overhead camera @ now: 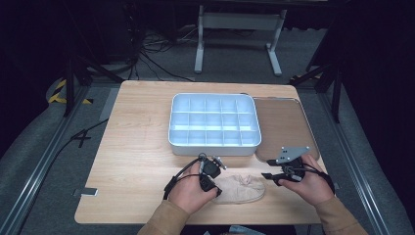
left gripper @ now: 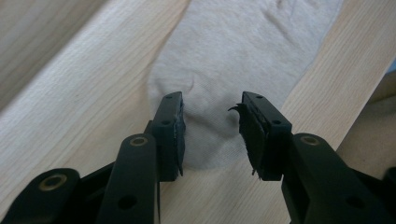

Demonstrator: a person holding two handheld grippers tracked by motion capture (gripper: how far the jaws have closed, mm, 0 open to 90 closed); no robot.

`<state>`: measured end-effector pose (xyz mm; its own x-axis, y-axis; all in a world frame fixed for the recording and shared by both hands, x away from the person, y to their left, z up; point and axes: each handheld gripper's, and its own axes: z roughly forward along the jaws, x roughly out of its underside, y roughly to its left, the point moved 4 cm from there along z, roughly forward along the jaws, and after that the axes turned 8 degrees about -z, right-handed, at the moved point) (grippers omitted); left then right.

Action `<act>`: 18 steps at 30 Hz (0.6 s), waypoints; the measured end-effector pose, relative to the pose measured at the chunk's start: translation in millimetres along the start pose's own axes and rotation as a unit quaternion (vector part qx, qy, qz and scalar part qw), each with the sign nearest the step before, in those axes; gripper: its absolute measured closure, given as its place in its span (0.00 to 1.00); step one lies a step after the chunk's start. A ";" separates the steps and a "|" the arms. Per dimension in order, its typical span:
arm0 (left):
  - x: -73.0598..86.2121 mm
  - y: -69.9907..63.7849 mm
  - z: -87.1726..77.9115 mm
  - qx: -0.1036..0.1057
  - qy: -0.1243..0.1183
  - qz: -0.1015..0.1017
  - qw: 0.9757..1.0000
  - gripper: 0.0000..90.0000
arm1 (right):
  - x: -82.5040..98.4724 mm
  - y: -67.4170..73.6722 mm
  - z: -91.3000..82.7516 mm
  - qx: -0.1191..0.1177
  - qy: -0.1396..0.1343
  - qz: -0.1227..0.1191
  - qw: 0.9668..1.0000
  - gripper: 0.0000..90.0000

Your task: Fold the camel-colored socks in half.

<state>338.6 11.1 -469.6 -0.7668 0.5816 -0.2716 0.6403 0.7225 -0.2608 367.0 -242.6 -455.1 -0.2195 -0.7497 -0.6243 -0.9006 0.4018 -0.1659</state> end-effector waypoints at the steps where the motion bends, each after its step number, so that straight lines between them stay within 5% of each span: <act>1: 0.0 0.0 0.0 0.000 0.000 0.000 1.000 0.67 | 0.0 0.0 0.0 0.000 0.000 0.000 1.000 0.54; 5: 3.6 4.0 0.5 -0.027 0.020 -0.015 0.999 0.66 | -2.8 3.5 -1.2 -0.001 0.000 -0.007 1.000 0.54; 8: 4.7 4.1 6.1 -0.032 0.036 -0.006 0.999 0.67 | -4.1 5.9 0.5 -0.001 0.005 -0.013 1.000 0.54; 15: 5.1 -0.2 9.4 -0.050 0.037 -0.002 0.998 0.68 | -11.7 15.8 2.2 -0.009 0.009 -0.029 1.000 0.56; 18: 4.7 -2.9 10.2 -0.044 0.038 0.003 0.998 0.83 | -19.3 27.0 4.4 -0.027 -0.004 -0.030 0.999 0.62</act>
<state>333.5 8.0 -479.6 -0.7662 0.6102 -0.2015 0.6412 0.7468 -0.1764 348.5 -215.0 -450.9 -0.1628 -0.7674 -0.6202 -0.9312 0.3273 -0.1606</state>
